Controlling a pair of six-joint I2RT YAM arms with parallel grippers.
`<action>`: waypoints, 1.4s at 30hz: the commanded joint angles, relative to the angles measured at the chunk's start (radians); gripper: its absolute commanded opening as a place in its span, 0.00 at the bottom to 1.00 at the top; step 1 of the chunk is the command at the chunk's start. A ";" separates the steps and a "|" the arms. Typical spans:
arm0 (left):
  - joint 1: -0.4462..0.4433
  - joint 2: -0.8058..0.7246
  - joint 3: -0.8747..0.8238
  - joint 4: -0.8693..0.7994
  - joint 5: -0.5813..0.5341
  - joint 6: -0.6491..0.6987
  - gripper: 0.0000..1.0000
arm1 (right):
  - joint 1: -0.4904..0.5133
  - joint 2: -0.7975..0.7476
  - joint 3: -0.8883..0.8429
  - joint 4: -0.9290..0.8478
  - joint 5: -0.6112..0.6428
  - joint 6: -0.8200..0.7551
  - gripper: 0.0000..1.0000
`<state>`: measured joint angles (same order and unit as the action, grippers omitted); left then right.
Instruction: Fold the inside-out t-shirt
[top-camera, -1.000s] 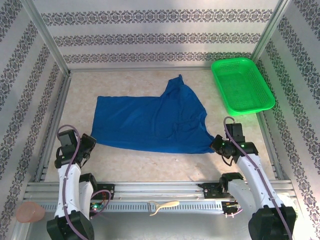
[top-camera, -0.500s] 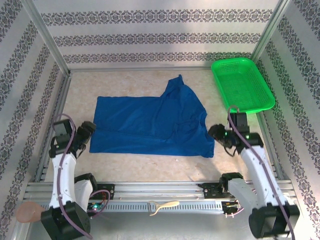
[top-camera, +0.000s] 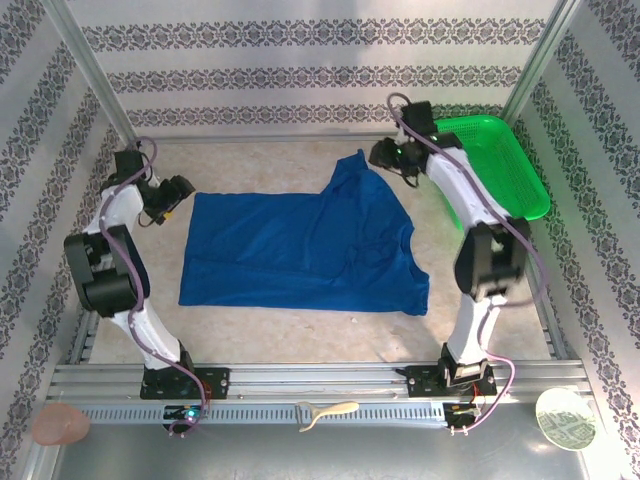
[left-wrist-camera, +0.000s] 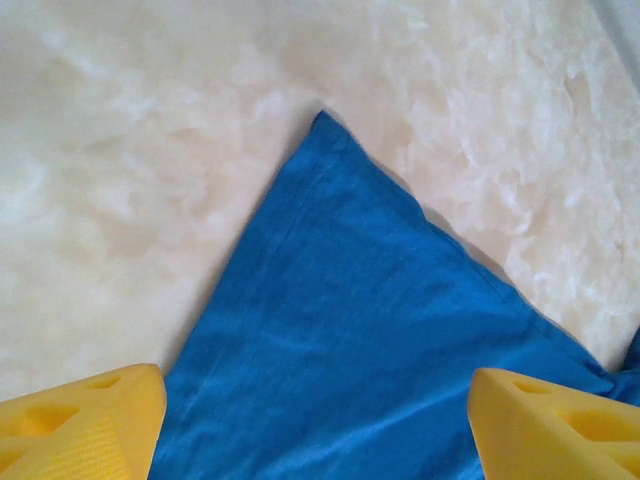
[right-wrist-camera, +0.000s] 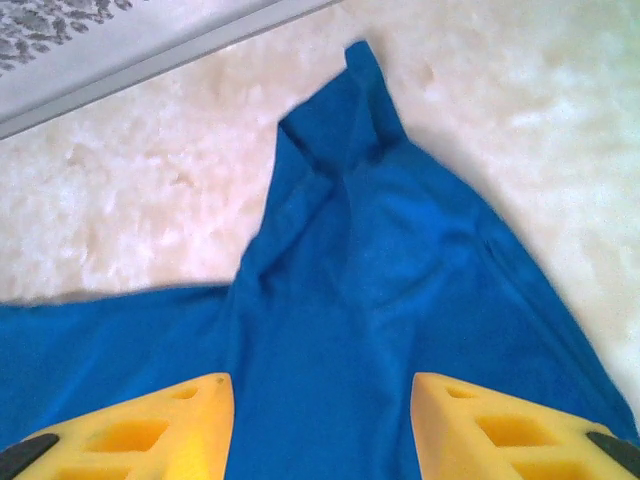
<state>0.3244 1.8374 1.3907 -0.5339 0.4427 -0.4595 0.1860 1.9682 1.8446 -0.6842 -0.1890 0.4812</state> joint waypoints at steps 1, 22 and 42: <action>-0.021 0.066 0.093 -0.122 -0.024 0.097 0.80 | 0.006 0.179 0.226 -0.102 0.051 -0.057 0.50; -0.031 0.181 0.187 -0.128 -0.002 0.119 0.80 | 0.006 0.814 0.925 -0.056 0.108 -0.118 0.54; -0.042 0.158 0.169 -0.075 0.054 0.060 0.80 | -0.037 0.939 0.982 0.032 -0.050 0.123 0.21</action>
<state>0.2935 2.0056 1.5562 -0.6212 0.4789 -0.3790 0.1589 2.8765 2.7903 -0.6632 -0.2039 0.5617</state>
